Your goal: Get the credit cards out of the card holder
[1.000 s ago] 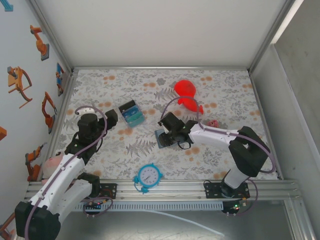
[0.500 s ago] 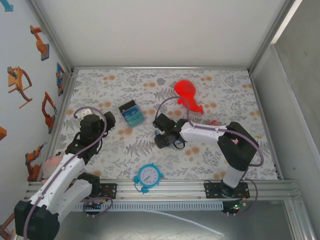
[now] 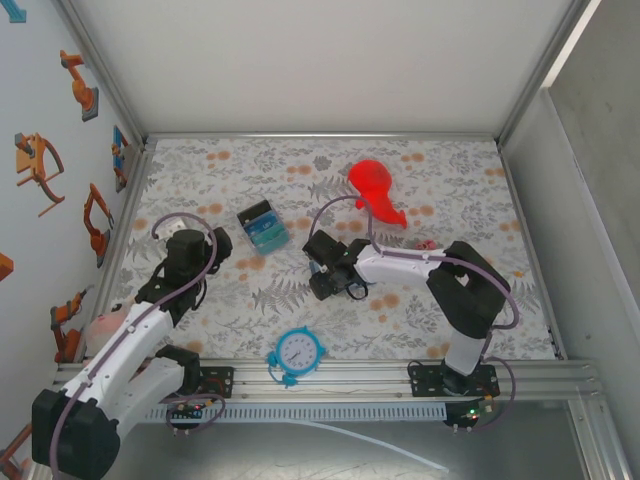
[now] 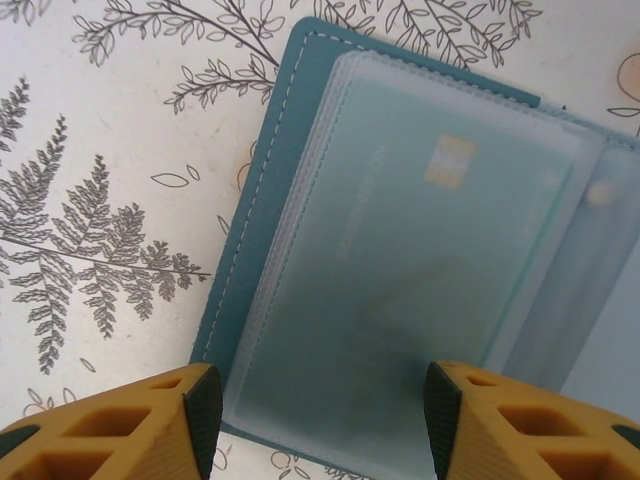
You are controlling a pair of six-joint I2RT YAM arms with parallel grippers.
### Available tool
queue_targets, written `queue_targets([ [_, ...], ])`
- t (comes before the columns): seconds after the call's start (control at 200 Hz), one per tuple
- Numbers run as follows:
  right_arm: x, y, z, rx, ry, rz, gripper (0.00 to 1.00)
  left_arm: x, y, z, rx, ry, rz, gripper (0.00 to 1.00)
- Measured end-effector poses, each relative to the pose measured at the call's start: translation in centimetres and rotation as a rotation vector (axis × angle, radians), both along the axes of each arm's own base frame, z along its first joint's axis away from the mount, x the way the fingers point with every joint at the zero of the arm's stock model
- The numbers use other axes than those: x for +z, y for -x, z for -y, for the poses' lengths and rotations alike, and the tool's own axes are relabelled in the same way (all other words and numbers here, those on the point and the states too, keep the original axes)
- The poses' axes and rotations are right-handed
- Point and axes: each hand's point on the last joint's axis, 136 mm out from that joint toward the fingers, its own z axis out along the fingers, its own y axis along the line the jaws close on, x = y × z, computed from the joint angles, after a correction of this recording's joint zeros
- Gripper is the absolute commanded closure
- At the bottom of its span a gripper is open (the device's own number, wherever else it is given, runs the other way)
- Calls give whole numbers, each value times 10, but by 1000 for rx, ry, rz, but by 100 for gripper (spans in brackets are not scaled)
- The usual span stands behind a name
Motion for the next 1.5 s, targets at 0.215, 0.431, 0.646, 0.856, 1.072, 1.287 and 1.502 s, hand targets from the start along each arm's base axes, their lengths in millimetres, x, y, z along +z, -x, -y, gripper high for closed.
queue_targets([
  [0.215,-3,-3,1,-1,24,10,45,-12,1,0,2,-15,-45,3],
  [0.431,-3,-5,3,1,36,25,51,-13,1,-1,2,-16,-50,3],
  [0.646,-3,-5,3,7,38,29,59,-12,2,-1,2,-19,-55,3],
  [0.856,-2,-6,3,7,36,30,62,-13,3,-1,2,-21,-61,3],
  [1.072,5,-8,2,3,22,46,67,-11,3,-1,2,-20,-59,3],
  [1.287,13,-16,5,-14,15,79,60,-9,5,-2,2,-19,-54,3],
  [1.502,11,-16,5,-18,0,73,51,-9,6,-2,2,-19,-55,3],
])
